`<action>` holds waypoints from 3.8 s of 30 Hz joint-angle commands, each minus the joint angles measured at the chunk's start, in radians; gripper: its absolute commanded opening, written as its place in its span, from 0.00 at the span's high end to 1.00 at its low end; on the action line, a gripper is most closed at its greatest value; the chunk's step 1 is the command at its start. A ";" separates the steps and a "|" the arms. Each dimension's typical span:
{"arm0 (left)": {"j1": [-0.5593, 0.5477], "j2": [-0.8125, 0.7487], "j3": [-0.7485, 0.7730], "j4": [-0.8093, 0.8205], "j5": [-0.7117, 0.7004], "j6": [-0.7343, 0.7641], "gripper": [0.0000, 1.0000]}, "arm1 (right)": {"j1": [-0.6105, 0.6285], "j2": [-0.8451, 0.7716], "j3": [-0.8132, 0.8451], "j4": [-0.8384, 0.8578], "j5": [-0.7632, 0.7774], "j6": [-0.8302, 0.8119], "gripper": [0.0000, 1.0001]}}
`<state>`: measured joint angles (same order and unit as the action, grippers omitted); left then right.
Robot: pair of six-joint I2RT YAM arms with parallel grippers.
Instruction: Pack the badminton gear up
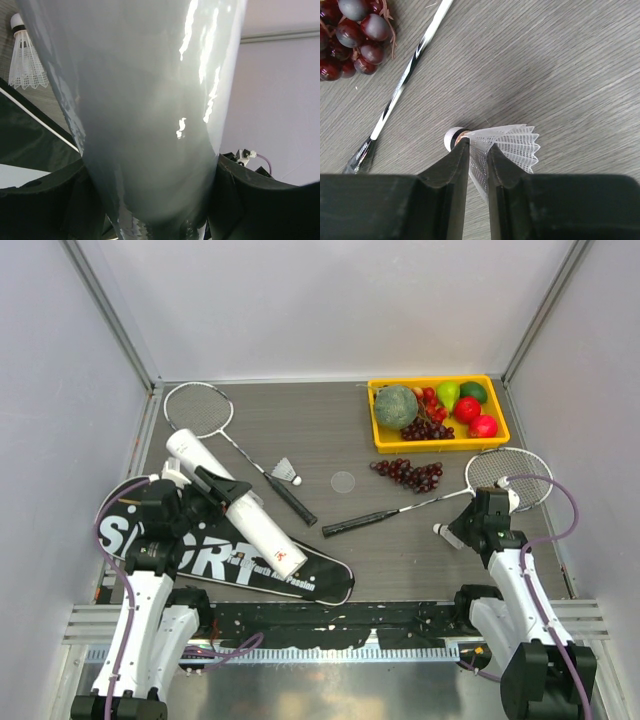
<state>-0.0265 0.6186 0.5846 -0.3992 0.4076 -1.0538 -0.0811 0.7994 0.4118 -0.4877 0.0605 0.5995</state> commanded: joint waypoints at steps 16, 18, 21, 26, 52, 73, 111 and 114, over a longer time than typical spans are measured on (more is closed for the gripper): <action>0.005 0.010 0.081 -0.142 -0.021 -0.178 0.65 | -0.003 -0.254 0.111 0.069 -0.164 -0.061 0.95; 0.005 0.016 0.072 -0.145 0.003 -0.227 0.65 | 0.001 -0.290 0.119 0.129 -0.232 -0.082 0.94; 0.005 0.030 0.060 -0.145 0.052 -0.323 0.67 | 0.029 -0.316 0.122 0.240 -0.290 -0.110 0.94; 0.005 0.050 0.028 -0.116 0.126 -0.484 0.70 | 0.249 -0.339 0.140 0.412 -0.265 -0.138 0.95; 0.005 0.030 0.080 -0.164 -0.102 -0.676 0.71 | 1.342 -0.114 0.288 0.820 0.271 -0.540 0.95; 0.005 -0.020 0.058 -0.184 -0.095 -0.709 0.74 | 1.466 0.241 0.301 1.126 0.453 -0.443 0.83; 0.005 -0.034 0.023 -0.148 -0.021 -0.707 0.80 | 1.347 0.317 0.561 0.513 0.372 -0.164 0.32; 0.004 -0.036 0.023 -0.153 -0.016 -0.709 0.81 | 1.347 0.357 0.568 0.554 0.387 -0.168 0.34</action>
<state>-0.0257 0.5987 0.5987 -0.6041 0.3531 -1.7477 1.2652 1.1213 0.9314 -0.0486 0.4240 0.4438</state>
